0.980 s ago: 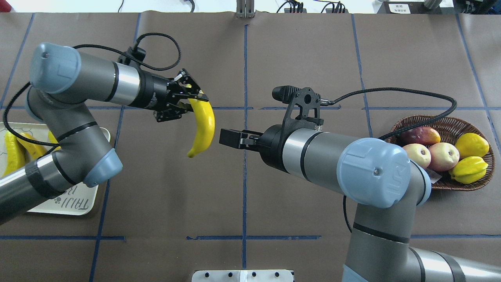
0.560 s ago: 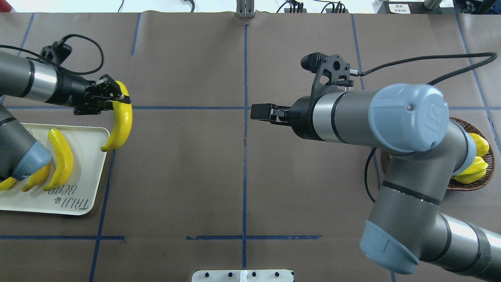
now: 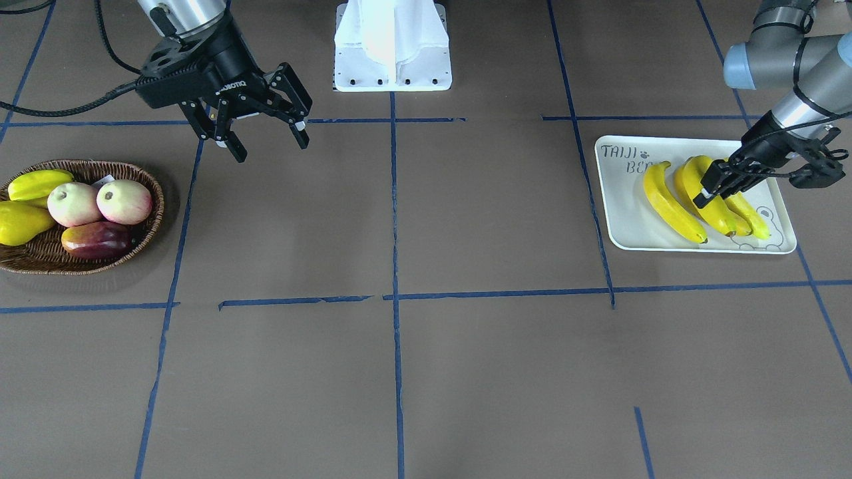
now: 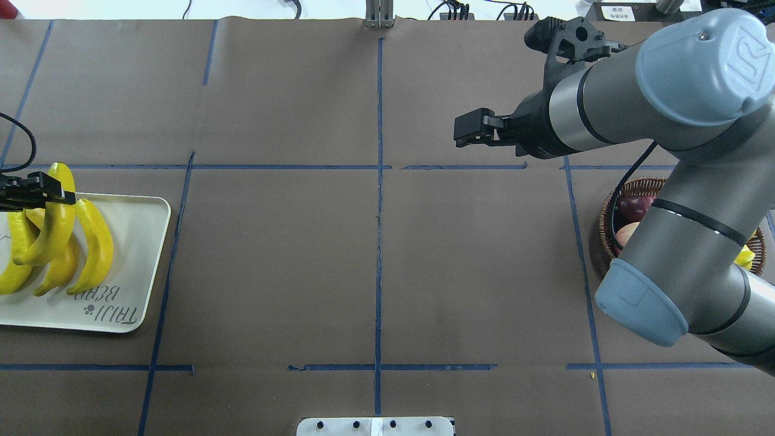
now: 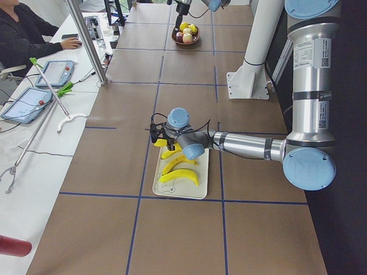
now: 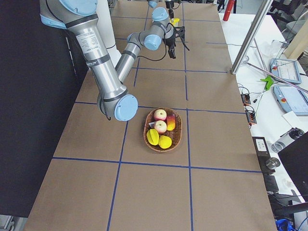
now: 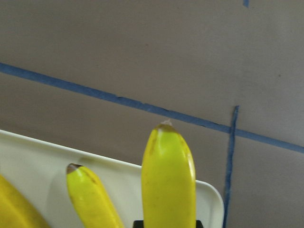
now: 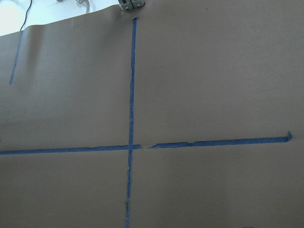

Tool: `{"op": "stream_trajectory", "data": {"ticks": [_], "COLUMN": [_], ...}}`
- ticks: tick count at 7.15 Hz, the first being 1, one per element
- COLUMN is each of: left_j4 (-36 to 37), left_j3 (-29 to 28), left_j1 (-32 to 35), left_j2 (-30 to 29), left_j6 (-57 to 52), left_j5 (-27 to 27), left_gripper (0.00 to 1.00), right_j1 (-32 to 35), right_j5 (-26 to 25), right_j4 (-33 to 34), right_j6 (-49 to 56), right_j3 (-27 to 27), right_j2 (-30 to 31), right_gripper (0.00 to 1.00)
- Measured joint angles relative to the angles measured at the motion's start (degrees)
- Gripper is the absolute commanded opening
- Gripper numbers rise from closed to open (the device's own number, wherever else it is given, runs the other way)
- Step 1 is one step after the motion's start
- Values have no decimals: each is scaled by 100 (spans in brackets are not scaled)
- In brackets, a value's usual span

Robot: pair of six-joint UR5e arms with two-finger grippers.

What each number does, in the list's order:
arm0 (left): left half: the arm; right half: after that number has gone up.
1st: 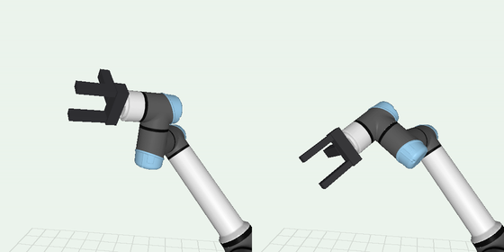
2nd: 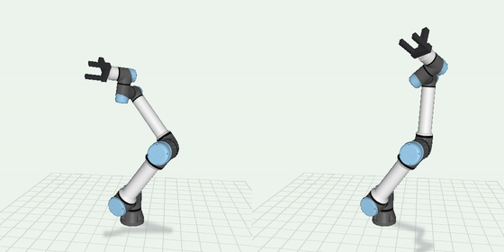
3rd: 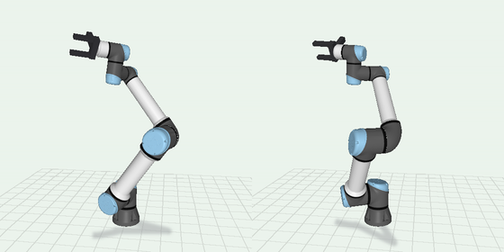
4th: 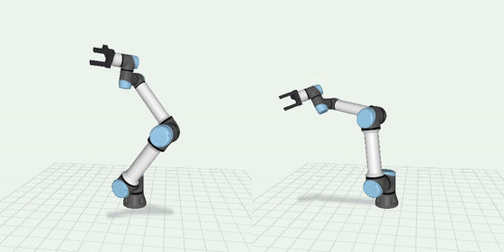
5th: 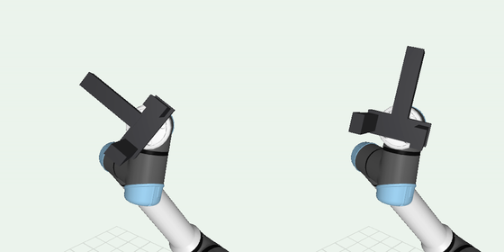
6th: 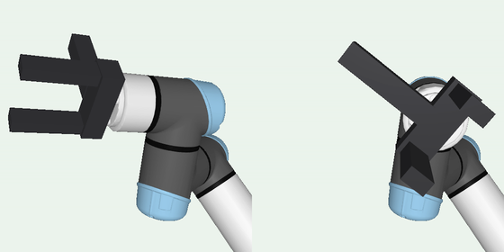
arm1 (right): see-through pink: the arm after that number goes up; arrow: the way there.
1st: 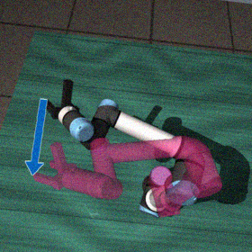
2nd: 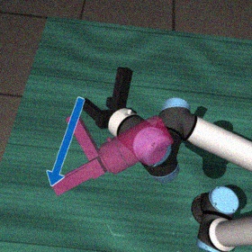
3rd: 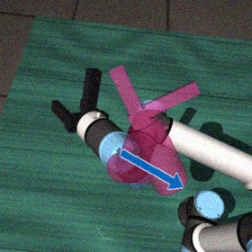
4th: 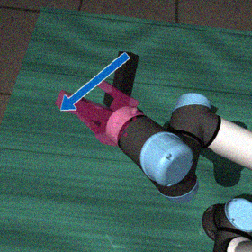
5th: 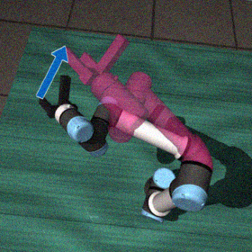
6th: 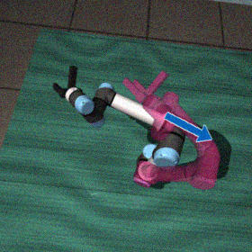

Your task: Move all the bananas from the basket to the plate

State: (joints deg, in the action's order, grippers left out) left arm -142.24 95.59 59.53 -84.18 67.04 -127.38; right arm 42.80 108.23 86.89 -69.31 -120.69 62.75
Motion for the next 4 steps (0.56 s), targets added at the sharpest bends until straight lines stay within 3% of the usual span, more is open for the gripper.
{"op": "stream_trajectory", "data": {"ticks": [1, 2, 3, 4], "left_j4": [-6, -13, -17, -18], "left_j3": [4, 8, 6, 1], "left_j1": [7, 5, 1, -7], "left_j2": [105, 193, 233, 241], "left_j6": [-58, -79, -89, -91], "left_j5": [9, 15, 18, 36], "left_gripper": [0, 54, 99, 100], "right_j1": [100, 162, 193, 221], "right_j5": [107, 169, 197, 231], "right_j4": [32, 40, 42, 45], "right_j6": [62, 88, 97, 107], "right_j3": [-3, -6, -7, -13], "right_j2": [27, 49, 70, 93], "right_gripper": [100, 100, 100, 100]}}
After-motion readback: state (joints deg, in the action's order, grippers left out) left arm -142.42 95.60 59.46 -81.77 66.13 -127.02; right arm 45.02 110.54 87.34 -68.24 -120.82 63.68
